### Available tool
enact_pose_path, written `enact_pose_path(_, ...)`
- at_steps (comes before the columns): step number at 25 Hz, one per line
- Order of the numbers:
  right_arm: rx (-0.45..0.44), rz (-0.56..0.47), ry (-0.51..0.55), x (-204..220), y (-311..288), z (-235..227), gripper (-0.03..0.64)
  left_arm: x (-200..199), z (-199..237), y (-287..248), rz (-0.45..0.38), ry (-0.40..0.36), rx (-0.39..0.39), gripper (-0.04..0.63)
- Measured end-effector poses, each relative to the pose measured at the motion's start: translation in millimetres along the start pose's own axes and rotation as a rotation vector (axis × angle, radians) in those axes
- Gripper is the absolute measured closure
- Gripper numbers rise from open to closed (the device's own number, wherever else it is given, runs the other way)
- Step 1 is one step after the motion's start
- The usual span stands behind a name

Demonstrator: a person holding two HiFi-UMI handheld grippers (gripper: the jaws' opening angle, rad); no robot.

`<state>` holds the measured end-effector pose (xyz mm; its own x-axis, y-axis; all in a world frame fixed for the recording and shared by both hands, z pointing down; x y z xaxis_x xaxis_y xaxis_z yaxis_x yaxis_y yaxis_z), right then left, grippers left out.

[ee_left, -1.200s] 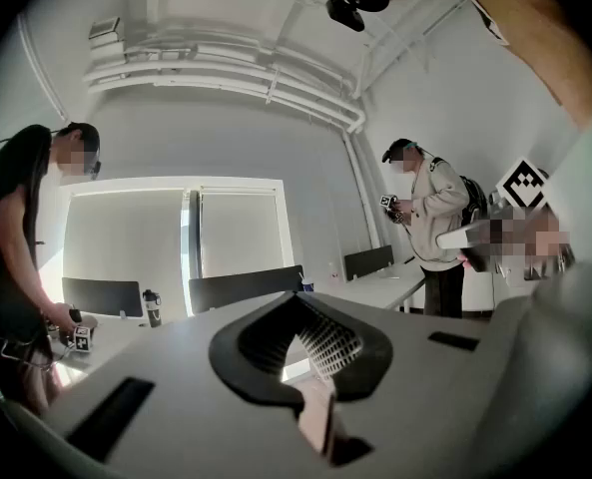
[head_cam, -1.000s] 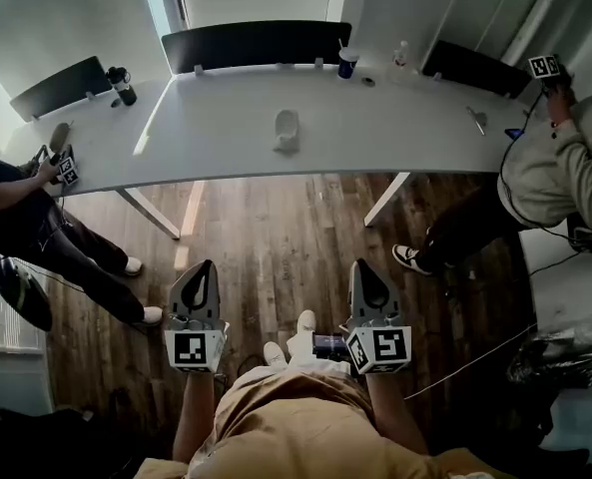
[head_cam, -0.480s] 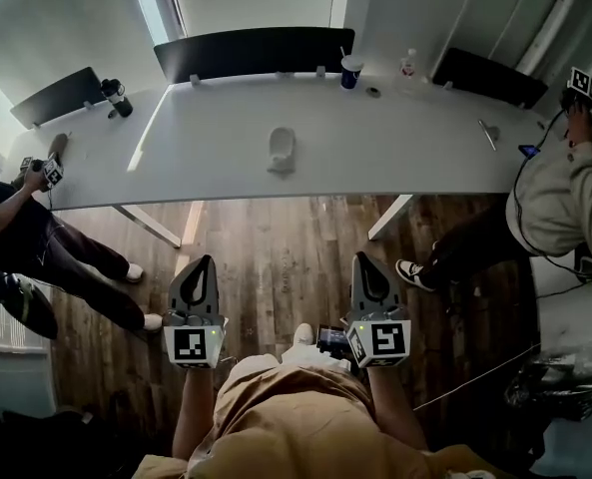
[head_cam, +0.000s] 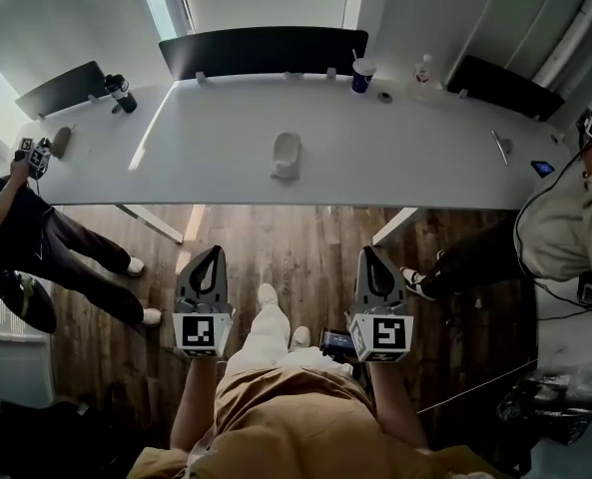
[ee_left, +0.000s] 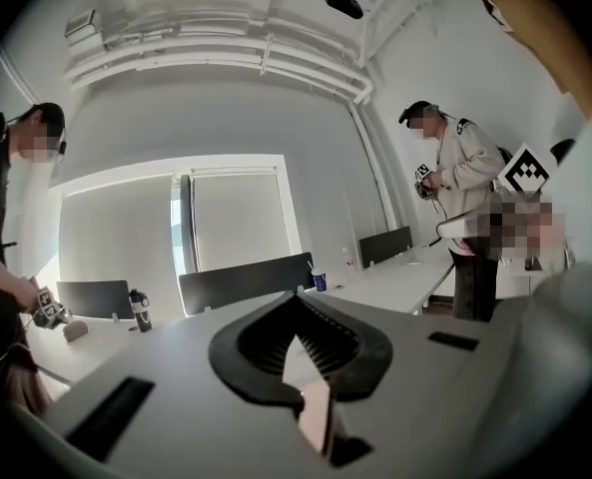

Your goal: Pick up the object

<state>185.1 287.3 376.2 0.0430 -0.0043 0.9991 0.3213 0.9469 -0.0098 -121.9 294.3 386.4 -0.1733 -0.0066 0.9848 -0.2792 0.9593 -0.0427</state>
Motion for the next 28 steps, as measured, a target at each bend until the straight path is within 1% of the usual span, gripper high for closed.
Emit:
enact_pose_path(3,0.003,0.000,0.011,1,-16,-5,0.609,2,5,-22,-0.014,-0.023,0.013,0.589)
enact_pose_path(7,0.004,0.006,0.015,3,-40,-9,0.609,-2,12,-51,-0.037,0.004,0.013,0.589)
enact_pose_path(10,0.021,0.007,0.011,0,-62,-9,0.609,0,20,-73,-0.042,0.000,0.026,0.589)
enact_pose_path(15,0.025,-0.013,0.043,1,-106,-8,0.609,4,40,-110,-0.053,-0.002,0.052,0.589)
enact_pose_path(18,0.024,-0.010,0.068,-1,-128,-4,0.609,4,57,-125,-0.071,0.022,0.049,0.589)
enact_pose_path(21,0.031,-0.008,0.075,-2,-145,-2,0.609,7,73,-136,-0.060,0.027,0.046,0.590)
enact_pose_path(25,0.038,0.017,0.057,4,-164,-2,0.609,13,85,-152,-0.041,0.048,0.041,0.589)
enact_pose_path(28,0.027,0.033,0.045,10,-182,-2,0.609,19,92,-168,-0.036,0.034,0.047,0.589)
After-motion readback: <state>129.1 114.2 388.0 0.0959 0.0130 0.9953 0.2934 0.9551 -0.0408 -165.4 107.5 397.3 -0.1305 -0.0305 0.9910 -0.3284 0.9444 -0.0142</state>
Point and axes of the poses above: the fingertips, and each gripper's own axes: y backward along the fingers, z to its left, x out of its underside, the point moved 7 cm from there along y, backward along the fingers, and after that the axes turned 5 degrees about -z, right-handed, at the moved point
